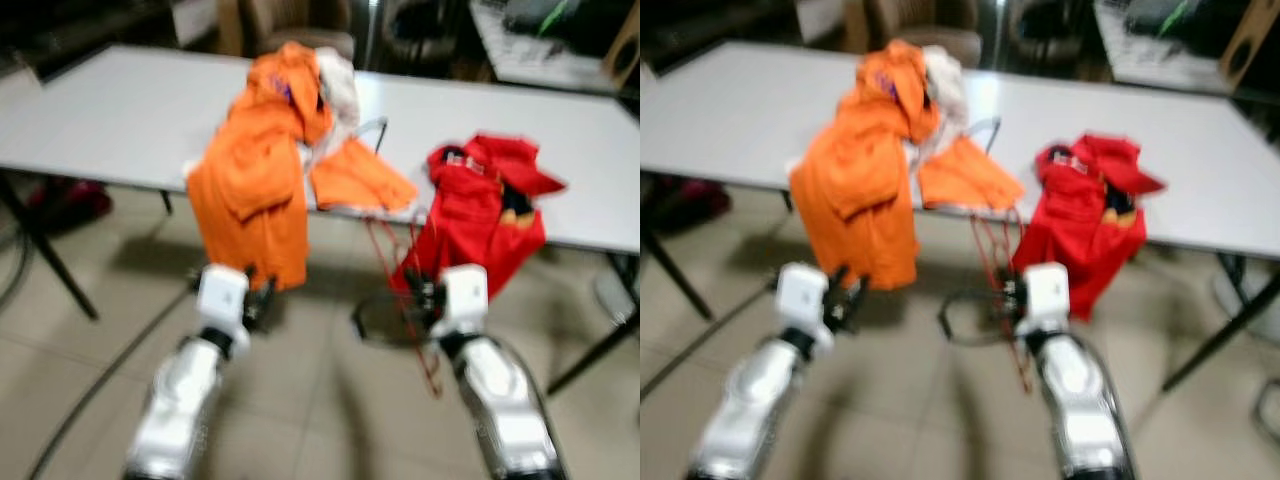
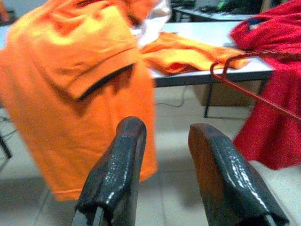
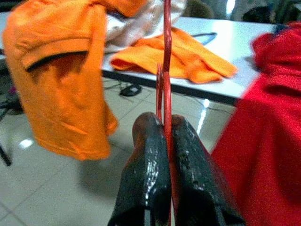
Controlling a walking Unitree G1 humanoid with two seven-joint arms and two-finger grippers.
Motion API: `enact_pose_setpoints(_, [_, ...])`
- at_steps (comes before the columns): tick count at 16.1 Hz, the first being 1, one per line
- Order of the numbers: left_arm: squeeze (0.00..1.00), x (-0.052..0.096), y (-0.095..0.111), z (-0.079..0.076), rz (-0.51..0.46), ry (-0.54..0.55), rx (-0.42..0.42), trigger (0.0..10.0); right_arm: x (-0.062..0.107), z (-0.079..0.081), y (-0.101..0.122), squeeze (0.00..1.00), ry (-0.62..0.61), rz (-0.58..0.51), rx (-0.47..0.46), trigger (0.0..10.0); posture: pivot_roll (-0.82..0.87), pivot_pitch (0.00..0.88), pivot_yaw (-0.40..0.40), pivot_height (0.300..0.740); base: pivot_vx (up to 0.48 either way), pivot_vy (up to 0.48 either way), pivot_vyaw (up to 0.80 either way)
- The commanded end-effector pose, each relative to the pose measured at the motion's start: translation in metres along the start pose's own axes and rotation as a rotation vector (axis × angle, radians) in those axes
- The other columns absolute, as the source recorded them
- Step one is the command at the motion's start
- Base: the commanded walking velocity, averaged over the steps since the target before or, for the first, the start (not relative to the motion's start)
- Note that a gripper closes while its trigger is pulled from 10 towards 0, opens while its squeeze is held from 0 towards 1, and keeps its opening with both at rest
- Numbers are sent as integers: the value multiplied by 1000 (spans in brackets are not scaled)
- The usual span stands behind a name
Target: Hang hanger
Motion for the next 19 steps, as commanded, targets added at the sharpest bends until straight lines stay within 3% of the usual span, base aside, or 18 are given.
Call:
enact_pose_setpoints(1, [0,-2,7,0,-23,1,5,10000,-1,-3,8,0,-3,-30,5,10000,-37,14,-21,740,334,0,0])
enact_pose_setpoints(3, [0,-4,16,3,-51,7,2,10000,-1,-4,14,0,-3,-55,4,10000,-36,15,-21,740,334,0,0])
enact_pose_setpoints(7, [0,-11,55,5,-170,9,1,10000,0,-12,44,0,-31,-184,6,10000,-40,20,-22,740,336,0,0])
enact_pose_setpoints(11, [0,-22,82,-11,-229,-60,-5,10000,-3,-17,50,0,-48,-190,10,10000,-38,22,-19,740,335,0,0])
enact_pose_setpoints(19, [0,-34,91,-23,-233,-95,6,10000,-3,-21,51,0,-61,-170,10,10000,-44,23,-16,740,334,0,-55])
Point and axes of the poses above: a point about 5 cm out from each wrist's last joint towards the gripper, its own x axis pointing back from the gripper into the wrist, its own y axis along the axis of the wrist's last joint, z = x × y, the point moved 2 cm from there along -x, pointing out of the wrist towards the gripper, and after that the axes turned 13 degrees about x, right-handed, at the moved point
